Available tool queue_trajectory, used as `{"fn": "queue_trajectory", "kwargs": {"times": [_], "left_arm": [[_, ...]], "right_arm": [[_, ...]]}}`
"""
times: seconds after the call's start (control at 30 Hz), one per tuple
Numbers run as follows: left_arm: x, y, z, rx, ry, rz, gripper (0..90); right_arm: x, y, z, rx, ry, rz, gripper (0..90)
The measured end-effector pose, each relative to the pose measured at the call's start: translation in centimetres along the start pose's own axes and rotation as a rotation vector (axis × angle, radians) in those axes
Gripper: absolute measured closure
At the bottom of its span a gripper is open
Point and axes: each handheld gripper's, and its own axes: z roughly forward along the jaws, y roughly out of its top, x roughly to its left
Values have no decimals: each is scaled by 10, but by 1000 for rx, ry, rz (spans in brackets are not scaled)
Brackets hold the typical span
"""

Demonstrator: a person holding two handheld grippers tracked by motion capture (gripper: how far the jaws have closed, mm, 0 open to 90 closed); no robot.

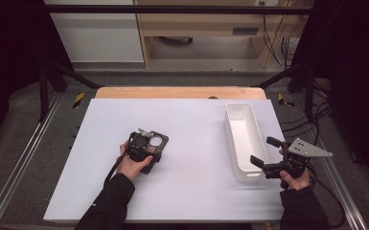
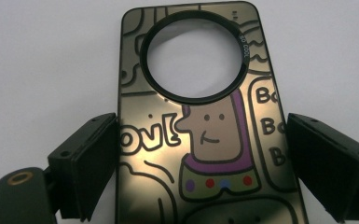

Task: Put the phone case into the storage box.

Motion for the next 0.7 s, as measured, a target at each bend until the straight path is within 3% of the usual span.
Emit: {"fn": "queue_trajectory", "kwargs": {"times": [0.27, 0.7], "left_arm": [[1, 1, -6, -15, -2, 3, 117], [-2, 6, -33, -99, -26, 23, 116]], "right_arm": [[0, 0, 0, -1, 3, -1, 4], [0, 1, -1, -4, 3, -2, 4]]}}
